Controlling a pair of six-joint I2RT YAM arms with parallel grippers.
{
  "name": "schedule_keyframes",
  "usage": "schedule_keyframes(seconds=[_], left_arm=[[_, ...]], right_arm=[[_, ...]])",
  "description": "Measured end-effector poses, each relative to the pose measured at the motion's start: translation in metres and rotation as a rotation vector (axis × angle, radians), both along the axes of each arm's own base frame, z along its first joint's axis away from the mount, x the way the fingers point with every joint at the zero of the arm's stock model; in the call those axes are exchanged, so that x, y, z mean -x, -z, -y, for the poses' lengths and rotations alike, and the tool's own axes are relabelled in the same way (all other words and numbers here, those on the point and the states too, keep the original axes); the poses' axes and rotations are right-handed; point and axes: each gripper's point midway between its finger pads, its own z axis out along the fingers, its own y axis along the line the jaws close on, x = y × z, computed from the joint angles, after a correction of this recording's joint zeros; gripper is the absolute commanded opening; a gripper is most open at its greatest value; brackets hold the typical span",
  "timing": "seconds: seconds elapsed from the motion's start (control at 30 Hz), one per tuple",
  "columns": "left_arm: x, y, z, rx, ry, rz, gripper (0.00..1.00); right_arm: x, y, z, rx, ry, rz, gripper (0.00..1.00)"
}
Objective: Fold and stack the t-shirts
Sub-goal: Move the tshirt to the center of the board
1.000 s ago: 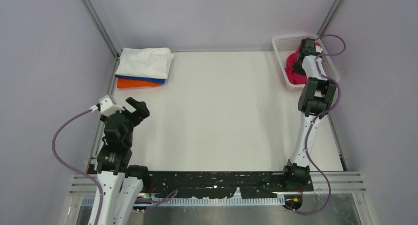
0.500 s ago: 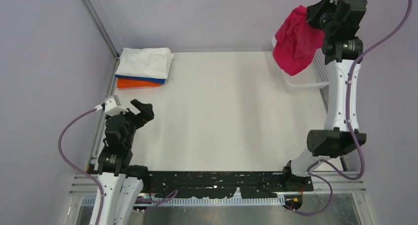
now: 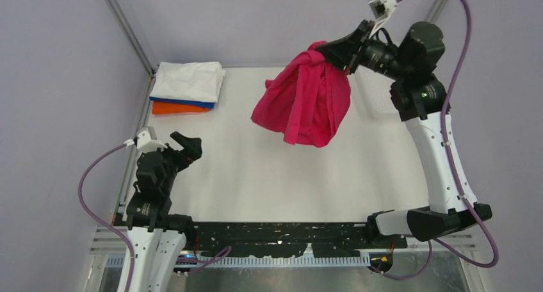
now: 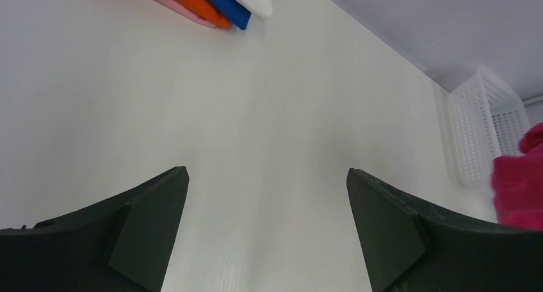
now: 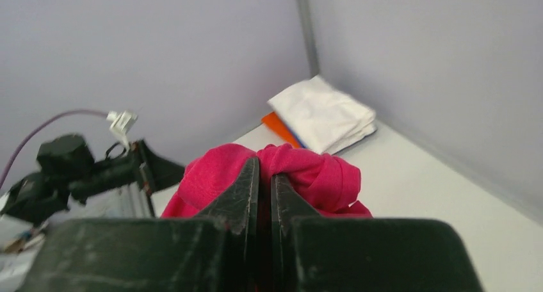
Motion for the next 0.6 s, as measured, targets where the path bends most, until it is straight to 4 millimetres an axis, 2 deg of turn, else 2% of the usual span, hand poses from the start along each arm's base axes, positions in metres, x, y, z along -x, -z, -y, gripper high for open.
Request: schedule_keyframes(seconds=[0.07, 0.13, 0.2, 0.23, 0.27, 0.33, 0.37, 0.43, 0.5, 0.53, 0.6], left_arm=[[0.000, -0.001, 0.002, 0.016, 0.005, 0.001, 0.99], [0.000, -0.001, 0.004, 0.029, 0.010, 0.000, 0.99], [0.000, 0.001, 0.006, 0.036, 0.018, -0.007, 0.99], [-0.001, 0.002, 0.007, 0.040, 0.023, -0.013, 0.99], [-0.002, 0.004, 0.009, 0.046, 0.029, -0.024, 0.99], [-0.005, 0.011, 0.014, 0.059, 0.050, -0.056, 0.99], [-0.008, 0.014, 0.017, 0.065, 0.063, -0.071, 0.99], [-0.015, 0.025, 0.027, 0.084, 0.109, -0.121, 0.99], [-0.022, 0.038, 0.037, 0.104, 0.156, -0.180, 0.99], [-0.026, 0.045, 0.042, 0.116, 0.180, -0.210, 0.99], [-0.033, 0.059, 0.052, 0.136, 0.224, -0.267, 0.99]], right_arm=[[0.005, 0.034, -0.020, 0.033, -0.123, -0.045, 0.05], [0.004, 0.078, -0.032, 0.080, -0.196, -0.099, 0.07], [-0.003, 0.126, -0.033, 0.132, -0.196, -0.173, 0.31], [-0.012, 0.162, -0.029, 0.176, -0.152, -0.224, 0.49], [-0.019, 0.188, -0.024, 0.210, -0.113, -0.266, 0.54], [-0.040, 0.254, -0.003, 0.321, 0.040, -0.365, 0.71], [-0.047, 0.279, 0.007, 0.364, 0.105, -0.417, 0.77], [-0.064, 0.331, 0.038, 0.492, 0.285, -0.511, 0.83], [-0.071, 0.367, 0.067, 0.594, 0.430, -0.577, 0.91], [-0.069, 0.378, 0.077, 0.624, 0.477, -0.597, 0.99], [-0.060, 0.392, 0.097, 0.652, 0.569, -0.619, 0.96]])
